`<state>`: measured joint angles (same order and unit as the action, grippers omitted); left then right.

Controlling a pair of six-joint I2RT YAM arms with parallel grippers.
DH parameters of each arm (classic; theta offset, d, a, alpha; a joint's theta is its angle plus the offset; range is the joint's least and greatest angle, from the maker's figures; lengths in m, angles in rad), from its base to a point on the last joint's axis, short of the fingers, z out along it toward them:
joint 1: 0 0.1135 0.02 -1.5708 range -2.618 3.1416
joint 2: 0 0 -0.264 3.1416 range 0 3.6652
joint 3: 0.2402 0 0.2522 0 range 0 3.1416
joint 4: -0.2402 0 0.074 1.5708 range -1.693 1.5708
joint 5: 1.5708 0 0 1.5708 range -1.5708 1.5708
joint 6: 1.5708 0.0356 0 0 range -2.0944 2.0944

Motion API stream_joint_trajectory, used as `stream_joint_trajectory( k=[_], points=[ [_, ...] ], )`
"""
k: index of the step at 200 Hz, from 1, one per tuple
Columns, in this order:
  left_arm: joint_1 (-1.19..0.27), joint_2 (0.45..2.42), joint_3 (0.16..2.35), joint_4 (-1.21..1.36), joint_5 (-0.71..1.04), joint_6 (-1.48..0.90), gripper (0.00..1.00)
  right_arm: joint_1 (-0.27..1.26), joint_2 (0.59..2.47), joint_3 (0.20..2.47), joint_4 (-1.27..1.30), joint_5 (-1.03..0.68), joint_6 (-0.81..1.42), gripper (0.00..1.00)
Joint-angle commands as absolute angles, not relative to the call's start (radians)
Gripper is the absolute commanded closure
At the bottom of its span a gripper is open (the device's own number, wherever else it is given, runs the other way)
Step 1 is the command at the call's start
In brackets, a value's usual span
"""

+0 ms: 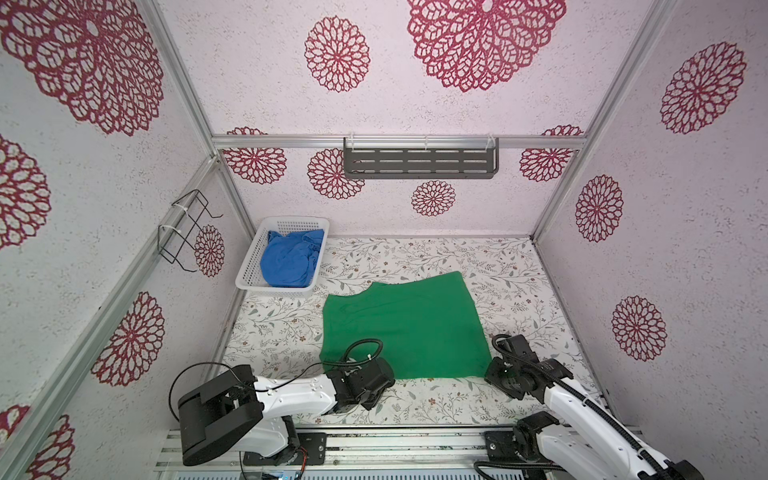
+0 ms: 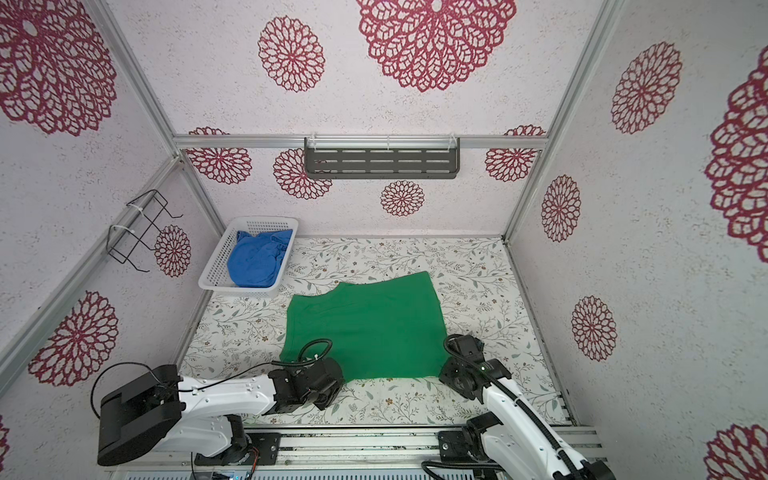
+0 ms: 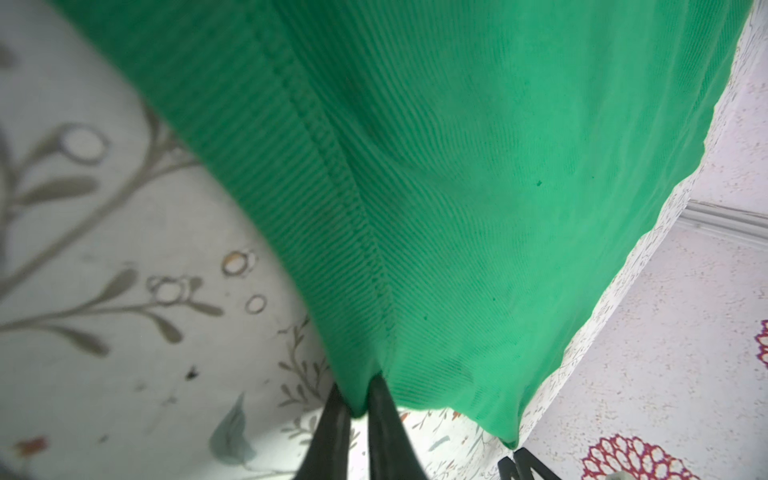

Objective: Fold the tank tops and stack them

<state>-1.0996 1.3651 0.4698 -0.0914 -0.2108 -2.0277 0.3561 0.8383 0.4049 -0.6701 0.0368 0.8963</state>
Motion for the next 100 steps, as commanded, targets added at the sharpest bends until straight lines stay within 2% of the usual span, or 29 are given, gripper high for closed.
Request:
stream_joint_trajectory(
  k=[1, 34, 100],
  points=[
    [-1.106, 1.337, 0.457, -0.130, -0.242, -2.039, 0.94, 0.354, 0.852, 0.388, -0.652, 0.074, 0.924, 0.57],
    [-1.106, 1.315, 0.450, -0.144, -0.247, -2.038, 1.00, 0.354, 0.887, 0.385, -0.621, 0.081, 0.922, 0.62],
    [-1.108, 1.233, 0.485, -0.339, -0.293, -2.002, 1.00, 0.359, 0.867, 0.386, -0.644, 0.074, 0.913, 1.00]
  ],
)
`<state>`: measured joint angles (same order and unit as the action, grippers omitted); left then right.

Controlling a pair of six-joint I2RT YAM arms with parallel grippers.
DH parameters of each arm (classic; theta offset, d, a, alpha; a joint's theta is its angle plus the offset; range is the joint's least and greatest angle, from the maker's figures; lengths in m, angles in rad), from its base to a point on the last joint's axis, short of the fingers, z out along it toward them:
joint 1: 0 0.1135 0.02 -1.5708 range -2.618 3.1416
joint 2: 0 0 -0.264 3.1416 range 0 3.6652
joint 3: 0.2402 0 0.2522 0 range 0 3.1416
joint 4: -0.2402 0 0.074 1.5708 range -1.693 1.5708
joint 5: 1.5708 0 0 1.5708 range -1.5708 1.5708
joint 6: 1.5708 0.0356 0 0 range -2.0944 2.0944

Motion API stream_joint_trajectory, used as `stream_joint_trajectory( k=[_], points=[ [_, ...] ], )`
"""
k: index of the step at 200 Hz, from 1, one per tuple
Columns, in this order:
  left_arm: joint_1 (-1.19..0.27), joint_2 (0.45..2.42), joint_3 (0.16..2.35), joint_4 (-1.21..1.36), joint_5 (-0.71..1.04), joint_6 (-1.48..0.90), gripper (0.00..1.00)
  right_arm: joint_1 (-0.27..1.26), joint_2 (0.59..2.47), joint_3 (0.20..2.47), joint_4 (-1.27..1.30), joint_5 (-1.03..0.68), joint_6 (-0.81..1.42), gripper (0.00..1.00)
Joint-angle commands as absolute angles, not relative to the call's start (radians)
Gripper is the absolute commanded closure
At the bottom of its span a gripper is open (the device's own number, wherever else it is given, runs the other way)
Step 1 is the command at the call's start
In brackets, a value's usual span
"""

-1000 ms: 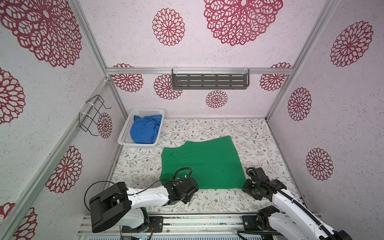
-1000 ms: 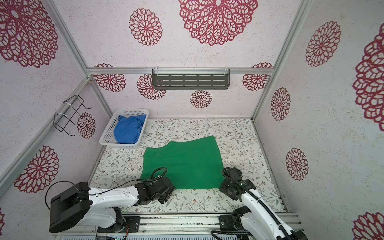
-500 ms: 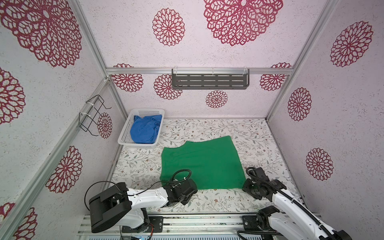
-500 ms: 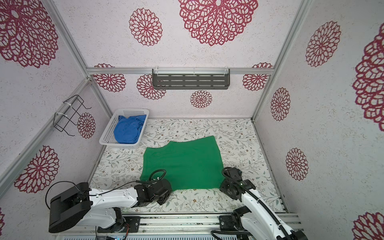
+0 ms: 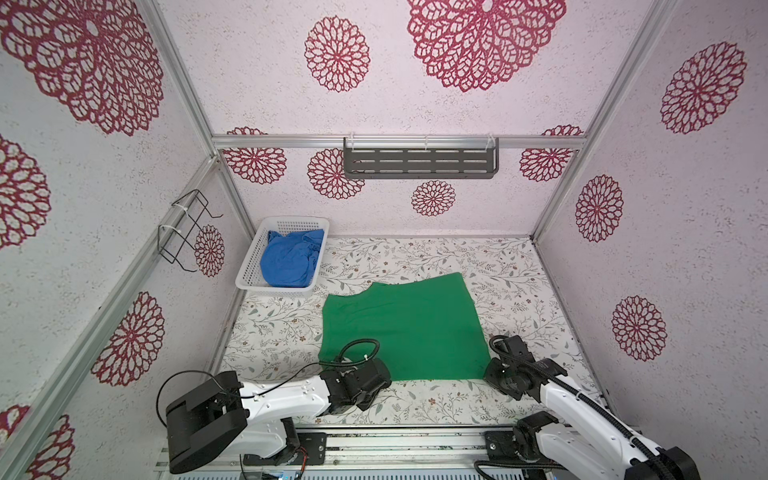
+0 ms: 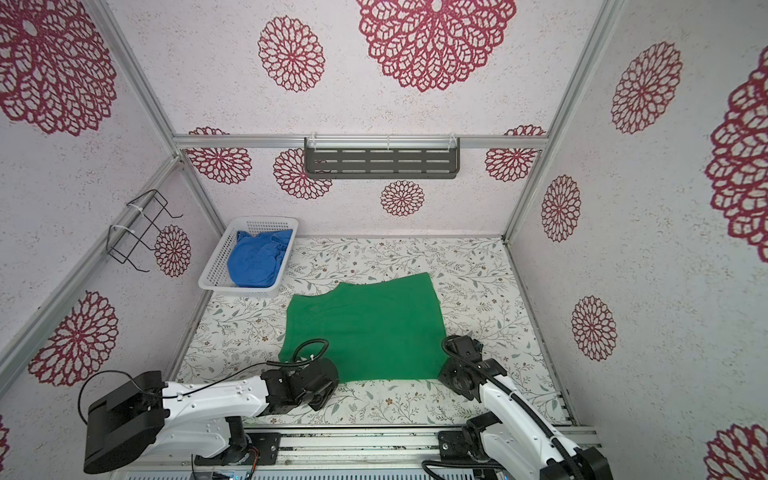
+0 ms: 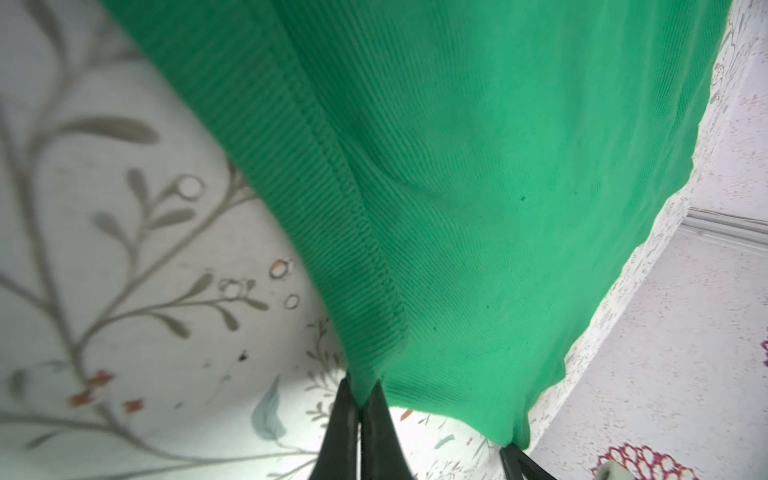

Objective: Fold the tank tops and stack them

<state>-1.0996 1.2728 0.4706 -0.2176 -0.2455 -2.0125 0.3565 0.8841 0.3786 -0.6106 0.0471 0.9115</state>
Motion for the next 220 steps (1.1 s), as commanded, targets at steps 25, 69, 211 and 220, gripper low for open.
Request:
stream_joint_trajectory(
  k=[25, 69, 211, 220],
  points=[
    [-1.109, 1.195, 0.472, -0.377, -0.281, -1.998, 1.00, 0.375, 0.846, 0.413, -0.688, 0.067, 0.914, 1.00],
    [-1.137, 1.121, 0.487, -0.467, -0.293, -2.002, 1.00, 0.463, 0.810, 0.473, -0.815, 0.073, 0.944, 1.00],
    [-0.837, 1.151, 0.650, -0.572, -0.172, -1.464, 1.00, 0.459, 0.963, 0.669, -0.855, 0.126, 0.833, 1.00],
    [-0.814, 1.163, 0.657, -0.561, -0.152, -1.434, 1.00, 0.446, 0.985, 0.684, -0.843, 0.127, 0.816, 1.00]
  ],
)
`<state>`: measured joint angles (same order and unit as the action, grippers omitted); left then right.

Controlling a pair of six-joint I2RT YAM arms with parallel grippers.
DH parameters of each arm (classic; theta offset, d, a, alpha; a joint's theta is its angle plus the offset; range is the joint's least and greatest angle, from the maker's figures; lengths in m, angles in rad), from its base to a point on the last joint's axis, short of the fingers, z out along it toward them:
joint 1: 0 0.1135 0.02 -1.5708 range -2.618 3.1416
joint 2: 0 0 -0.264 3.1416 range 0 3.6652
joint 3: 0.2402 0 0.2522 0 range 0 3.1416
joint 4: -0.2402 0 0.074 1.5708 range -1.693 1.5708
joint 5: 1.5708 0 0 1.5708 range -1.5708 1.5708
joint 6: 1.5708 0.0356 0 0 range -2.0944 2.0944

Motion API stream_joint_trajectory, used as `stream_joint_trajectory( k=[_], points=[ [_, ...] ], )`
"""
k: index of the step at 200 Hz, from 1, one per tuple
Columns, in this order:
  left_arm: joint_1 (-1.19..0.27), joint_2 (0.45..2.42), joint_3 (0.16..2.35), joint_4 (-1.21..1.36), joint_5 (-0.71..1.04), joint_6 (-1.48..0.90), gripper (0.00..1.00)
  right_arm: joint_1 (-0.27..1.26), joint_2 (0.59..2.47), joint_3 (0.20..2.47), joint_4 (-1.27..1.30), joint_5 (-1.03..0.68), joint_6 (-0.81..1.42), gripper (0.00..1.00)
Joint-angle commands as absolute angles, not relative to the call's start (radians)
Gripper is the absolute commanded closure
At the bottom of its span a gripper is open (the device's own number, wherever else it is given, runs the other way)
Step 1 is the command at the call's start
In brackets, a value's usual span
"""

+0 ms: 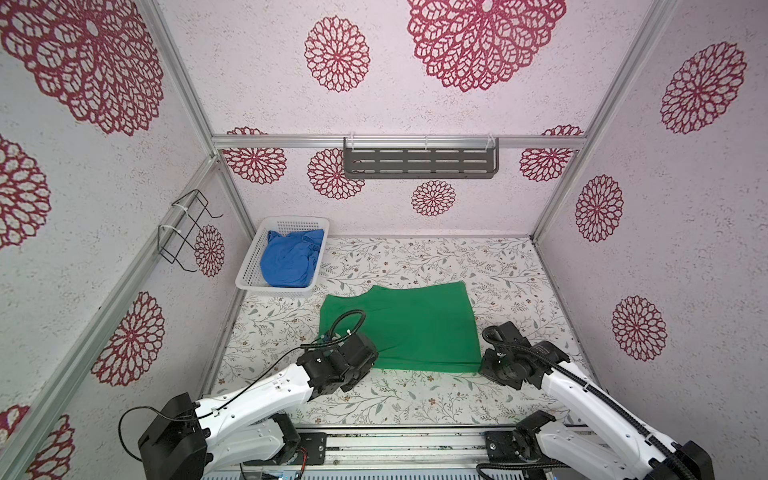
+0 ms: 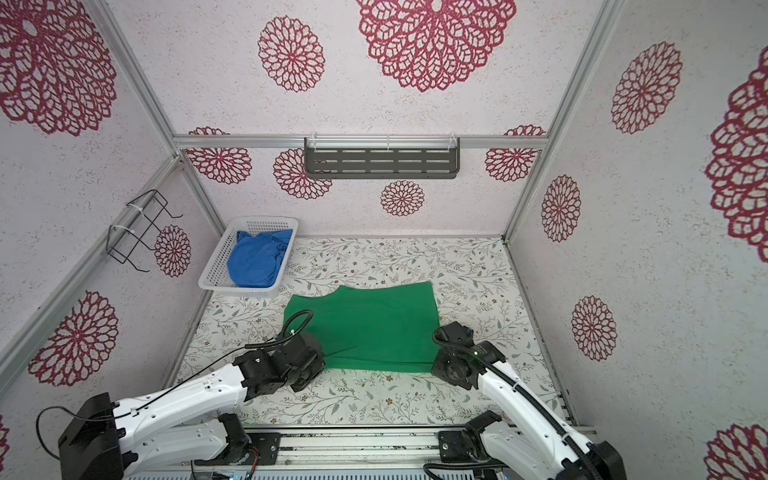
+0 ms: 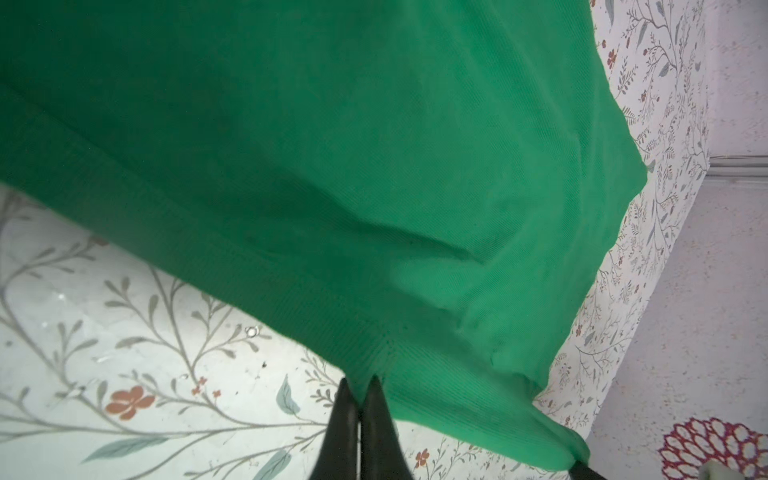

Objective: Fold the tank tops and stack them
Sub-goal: 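Fold the held hem away from the robot over the tank top with both grippers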

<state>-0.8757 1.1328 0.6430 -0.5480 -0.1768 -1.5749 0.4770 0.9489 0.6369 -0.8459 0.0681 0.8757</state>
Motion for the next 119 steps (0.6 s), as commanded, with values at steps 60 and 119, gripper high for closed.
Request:
stream_joint_trajectory(
  k=[60, 119],
  points=[
    [-0.724, 1.308, 0.794, -0.589, -0.086, -1.220, 1.00, 0.362, 1.119, 0.779, -0.788, 0.149, 0.703, 1.00],
    [-0.635, 1.458, 0.924, -0.609, -0.019, -1.040, 1.00, 0.300, 1.248, 0.866, -0.740, 0.155, 0.604, 1.00]
  ],
)
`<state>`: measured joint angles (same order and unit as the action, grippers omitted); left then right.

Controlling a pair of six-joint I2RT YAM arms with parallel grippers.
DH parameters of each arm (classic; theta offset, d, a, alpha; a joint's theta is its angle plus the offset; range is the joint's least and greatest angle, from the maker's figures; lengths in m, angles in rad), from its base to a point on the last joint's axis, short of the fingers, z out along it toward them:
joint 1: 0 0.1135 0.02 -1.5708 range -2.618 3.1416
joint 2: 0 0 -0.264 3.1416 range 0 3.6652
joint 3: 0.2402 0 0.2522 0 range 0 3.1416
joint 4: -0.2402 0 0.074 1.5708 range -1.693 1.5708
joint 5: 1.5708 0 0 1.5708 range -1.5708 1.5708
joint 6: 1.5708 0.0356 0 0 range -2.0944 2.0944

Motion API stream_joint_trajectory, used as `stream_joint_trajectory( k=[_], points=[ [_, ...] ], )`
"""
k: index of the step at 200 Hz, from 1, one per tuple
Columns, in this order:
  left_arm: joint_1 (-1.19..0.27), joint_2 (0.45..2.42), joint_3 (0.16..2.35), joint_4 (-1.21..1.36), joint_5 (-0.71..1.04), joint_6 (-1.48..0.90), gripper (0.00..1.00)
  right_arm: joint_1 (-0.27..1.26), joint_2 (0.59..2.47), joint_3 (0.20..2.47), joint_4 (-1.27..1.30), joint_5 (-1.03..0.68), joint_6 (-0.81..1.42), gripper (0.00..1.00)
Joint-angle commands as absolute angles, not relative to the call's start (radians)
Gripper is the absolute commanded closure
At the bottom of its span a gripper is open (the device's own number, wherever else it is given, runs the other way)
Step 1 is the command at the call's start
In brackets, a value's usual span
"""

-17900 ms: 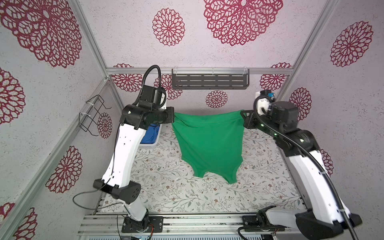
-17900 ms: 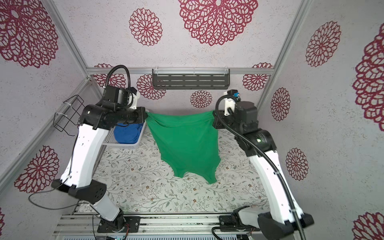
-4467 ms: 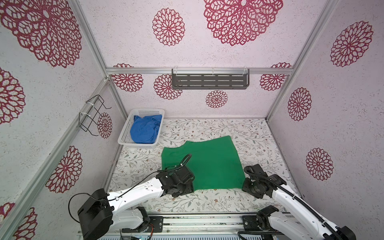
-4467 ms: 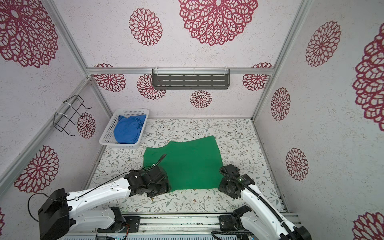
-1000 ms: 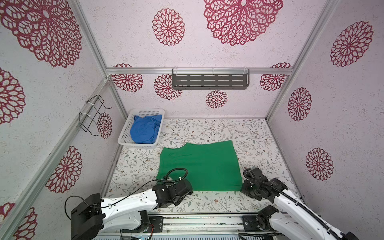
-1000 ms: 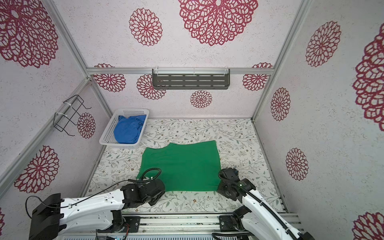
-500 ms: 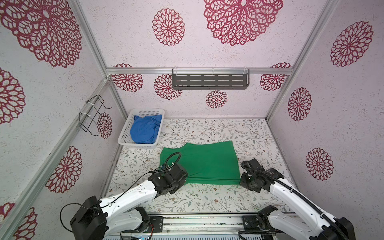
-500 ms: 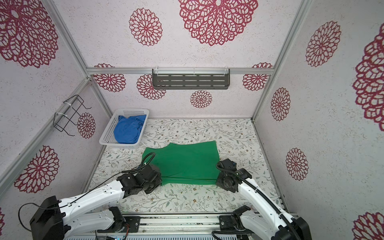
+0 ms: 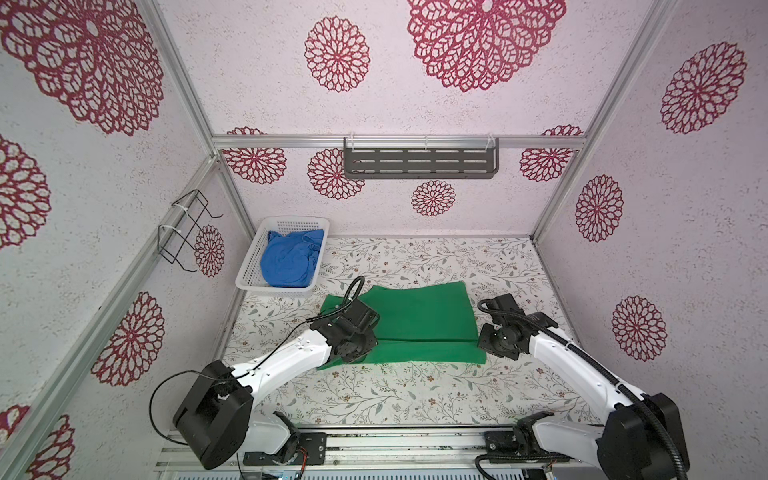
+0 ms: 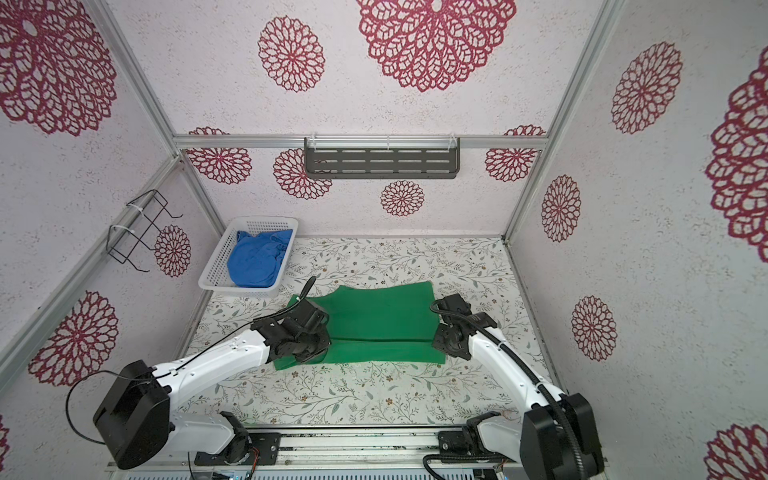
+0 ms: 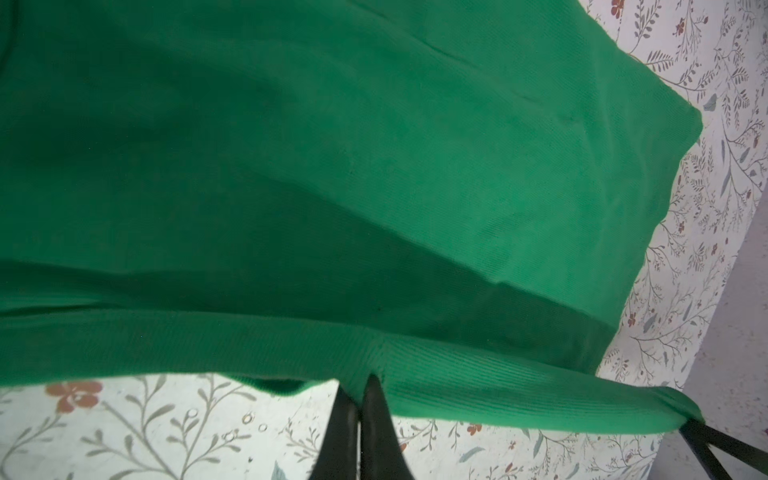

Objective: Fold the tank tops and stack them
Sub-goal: 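Fold the held hem away from the robot over the tank top with both grippers, then release the folded hem and draw both grippers back toward the robot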

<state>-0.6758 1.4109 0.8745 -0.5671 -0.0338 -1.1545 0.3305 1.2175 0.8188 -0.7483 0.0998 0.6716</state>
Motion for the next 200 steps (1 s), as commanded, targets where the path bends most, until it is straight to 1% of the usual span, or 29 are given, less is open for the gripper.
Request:
stream_joint_trajectory(
  k=[1, 40, 87, 100, 112, 124, 140, 154, 163, 171, 176, 200],
  points=[
    [-0.633, 1.461, 0.926, -0.610, -0.018, -1.039, 1.00, 0.300, 1.252, 0.866, -0.740, 0.154, 0.603, 1.00],
    [-0.571, 1.560, 0.998, -0.623, 0.021, -0.948, 1.00, 0.270, 1.344, 0.912, -0.696, 0.145, 0.551, 1.00],
    [-0.511, 1.687, 1.111, -0.657, 0.044, -0.845, 0.96, 0.251, 1.486, 0.986, -0.645, 0.123, 0.510, 1.00],
    [-0.494, 1.723, 1.150, -0.665, 0.061, -0.818, 0.93, 0.244, 1.528, 1.016, -0.634, 0.123, 0.497, 1.00],
    [-0.485, 1.757, 1.193, -0.686, 0.070, -0.794, 0.88, 0.238, 1.568, 1.054, -0.631, 0.125, 0.484, 1.00],
    [-0.476, 1.781, 1.236, -0.710, 0.083, -0.763, 0.70, 0.232, 1.601, 1.100, -0.639, 0.130, 0.471, 1.00],
    [-0.466, 1.785, 1.280, -0.752, 0.088, -0.726, 0.51, 0.230, 1.625, 1.162, -0.658, 0.139, 0.453, 0.85],
    [-0.458, 1.759, 1.304, -0.791, 0.080, -0.693, 0.40, 0.228, 1.626, 1.212, -0.685, 0.153, 0.438, 0.71],
    [-0.452, 1.730, 1.312, -0.826, 0.061, -0.677, 0.36, 0.227, 1.615, 1.233, -0.702, 0.160, 0.433, 0.67],
    [-0.449, 1.696, 1.313, -0.858, 0.035, -0.666, 0.36, 0.227, 1.598, 1.242, -0.716, 0.160, 0.428, 0.66],
    [-0.448, 1.670, 1.307, -0.878, 0.015, -0.662, 0.36, 0.227, 1.582, 1.242, -0.719, 0.156, 0.429, 0.63],
    [-0.443, 1.499, 1.210, -0.941, -0.060, -0.675, 0.38, 0.229, 1.473, 1.177, -0.717, 0.107, 0.443, 0.62]
  ],
)
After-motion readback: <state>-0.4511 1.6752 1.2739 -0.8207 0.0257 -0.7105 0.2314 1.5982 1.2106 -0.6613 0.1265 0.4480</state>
